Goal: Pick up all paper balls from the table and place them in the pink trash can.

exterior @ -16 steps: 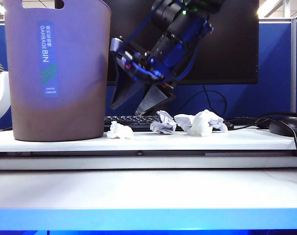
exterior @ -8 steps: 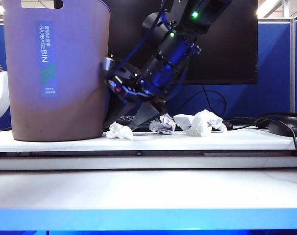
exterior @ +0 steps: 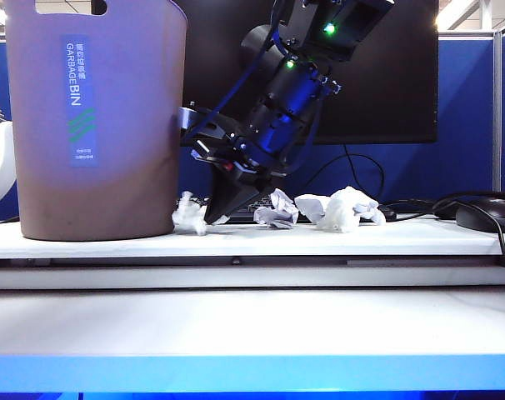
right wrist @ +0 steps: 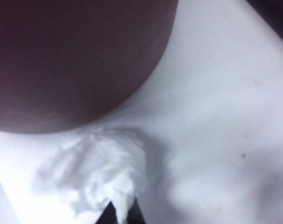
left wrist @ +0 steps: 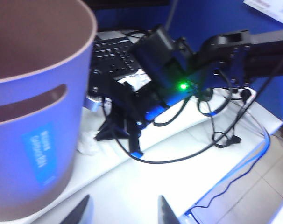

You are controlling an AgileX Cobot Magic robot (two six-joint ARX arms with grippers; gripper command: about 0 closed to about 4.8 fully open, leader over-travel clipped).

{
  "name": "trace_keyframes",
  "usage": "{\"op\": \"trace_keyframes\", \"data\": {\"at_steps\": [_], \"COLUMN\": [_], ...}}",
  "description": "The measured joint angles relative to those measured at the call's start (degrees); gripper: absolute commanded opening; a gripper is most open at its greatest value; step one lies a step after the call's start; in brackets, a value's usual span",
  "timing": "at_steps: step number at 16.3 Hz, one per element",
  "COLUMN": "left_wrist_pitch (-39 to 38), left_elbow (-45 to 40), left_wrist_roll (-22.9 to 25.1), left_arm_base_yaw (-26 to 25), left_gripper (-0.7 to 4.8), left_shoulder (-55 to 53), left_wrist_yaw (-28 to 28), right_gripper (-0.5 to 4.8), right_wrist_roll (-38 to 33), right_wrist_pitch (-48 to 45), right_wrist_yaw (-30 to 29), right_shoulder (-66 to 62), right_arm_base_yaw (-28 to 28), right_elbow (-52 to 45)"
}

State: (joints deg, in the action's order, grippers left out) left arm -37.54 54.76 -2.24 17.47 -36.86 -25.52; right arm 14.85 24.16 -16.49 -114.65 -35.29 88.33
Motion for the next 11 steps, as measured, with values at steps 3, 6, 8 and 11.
{"op": "trace_keyframes", "data": {"at_steps": [3, 6, 8, 11], "left_wrist_pitch": [0.0, 0.0, 0.0, 0.0], "left_elbow": [0.0, 0.0, 0.0, 0.0], "left_wrist_roll": [-0.1, -0.1, -0.1, -0.1], "left_arm_base_yaw": [0.0, 0.0, 0.0, 0.0], "left_gripper": [1.84, 1.84, 1.84, 1.84], "left_shoulder": [0.0, 0.0, 0.0, 0.0], "left_wrist_yaw": [-2.4, -2.5, -2.6, -4.1], "right_gripper": [-0.02, -0.01, -0.01, -0.01], "right_wrist_roll": [0.0, 1.5, 3.5, 3.8], "right_wrist_pitch": [1.0, -1.0, -3.3, -11.8], "right_wrist_yaw": [0.4, 7.1, 11.1, 7.0], "right_shoulder": [2.6, 9.9, 15.9, 21.0], "right_arm_base_yaw": [0.3, 0.7, 1.5, 1.0], "right_elbow": [-0.2, 0.3, 0.4, 0.4]}}
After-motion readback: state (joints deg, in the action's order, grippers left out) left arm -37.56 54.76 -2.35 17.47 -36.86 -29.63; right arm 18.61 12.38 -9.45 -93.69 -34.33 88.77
